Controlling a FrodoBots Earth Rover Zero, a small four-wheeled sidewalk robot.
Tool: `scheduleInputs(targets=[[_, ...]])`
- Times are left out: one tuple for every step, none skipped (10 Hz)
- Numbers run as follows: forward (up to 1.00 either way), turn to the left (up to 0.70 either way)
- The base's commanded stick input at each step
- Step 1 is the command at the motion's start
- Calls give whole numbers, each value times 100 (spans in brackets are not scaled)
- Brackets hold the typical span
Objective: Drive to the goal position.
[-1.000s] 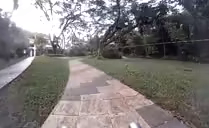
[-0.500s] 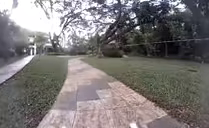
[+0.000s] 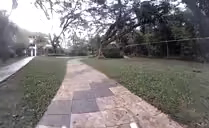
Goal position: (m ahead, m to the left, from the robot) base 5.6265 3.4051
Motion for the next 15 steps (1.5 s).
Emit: scheduleInputs(targets=[[70,14],[70,14],[70,14],[70,14],[70,14],[70,14],[70,14],[70,14],[70,6],[70,1],[70,-3],[70,-4],[70,-1],[70,0],[70,0]])
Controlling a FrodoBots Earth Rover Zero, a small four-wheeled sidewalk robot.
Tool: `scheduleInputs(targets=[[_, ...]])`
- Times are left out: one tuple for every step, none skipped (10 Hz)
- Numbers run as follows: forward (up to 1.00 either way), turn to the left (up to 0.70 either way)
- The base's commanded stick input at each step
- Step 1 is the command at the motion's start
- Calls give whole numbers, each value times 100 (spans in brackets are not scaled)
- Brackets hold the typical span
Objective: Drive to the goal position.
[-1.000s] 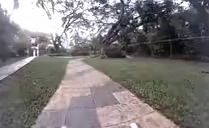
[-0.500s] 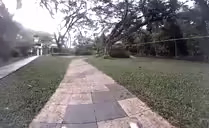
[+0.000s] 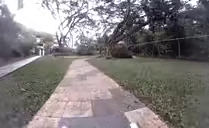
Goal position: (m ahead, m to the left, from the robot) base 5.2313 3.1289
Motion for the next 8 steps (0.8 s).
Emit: scheduleInputs(targets=[[70,0],[70,0],[70,0],[70,0],[70,0],[70,0],[70,0],[70,0]])
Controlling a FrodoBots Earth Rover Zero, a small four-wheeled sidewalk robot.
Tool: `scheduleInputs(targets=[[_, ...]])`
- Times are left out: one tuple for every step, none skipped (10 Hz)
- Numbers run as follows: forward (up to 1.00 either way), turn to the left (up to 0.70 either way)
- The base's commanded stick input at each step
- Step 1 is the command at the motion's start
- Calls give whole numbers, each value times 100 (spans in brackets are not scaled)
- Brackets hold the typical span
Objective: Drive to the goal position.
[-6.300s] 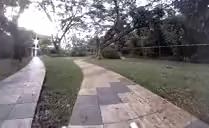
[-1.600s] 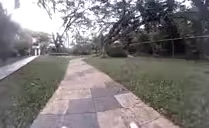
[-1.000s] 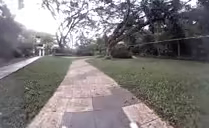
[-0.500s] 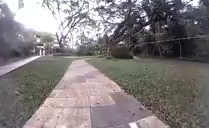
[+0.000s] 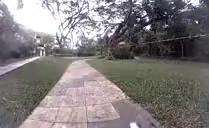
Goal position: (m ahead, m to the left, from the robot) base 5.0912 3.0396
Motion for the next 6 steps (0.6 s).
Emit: scheduleInputs(targets=[[70,0],[70,0],[70,0],[70,0],[70,0],[70,0]])
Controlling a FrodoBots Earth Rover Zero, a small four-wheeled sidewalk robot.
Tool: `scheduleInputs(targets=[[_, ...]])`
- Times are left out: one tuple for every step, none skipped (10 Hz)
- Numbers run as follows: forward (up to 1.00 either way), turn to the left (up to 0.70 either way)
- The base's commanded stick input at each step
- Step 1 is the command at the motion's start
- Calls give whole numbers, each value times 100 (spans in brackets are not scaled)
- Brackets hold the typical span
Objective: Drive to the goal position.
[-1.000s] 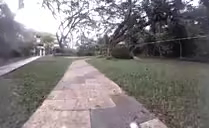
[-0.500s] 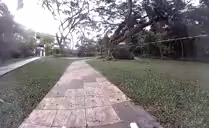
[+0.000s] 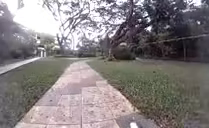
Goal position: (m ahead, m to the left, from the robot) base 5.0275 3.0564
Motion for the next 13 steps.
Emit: scheduleInputs(targets=[[70,0],[70,0],[70,0],[70,0],[70,0],[70,0],[70,0],[70,8],[70,14],[70,14],[70,14],[70,14],[70,14]])
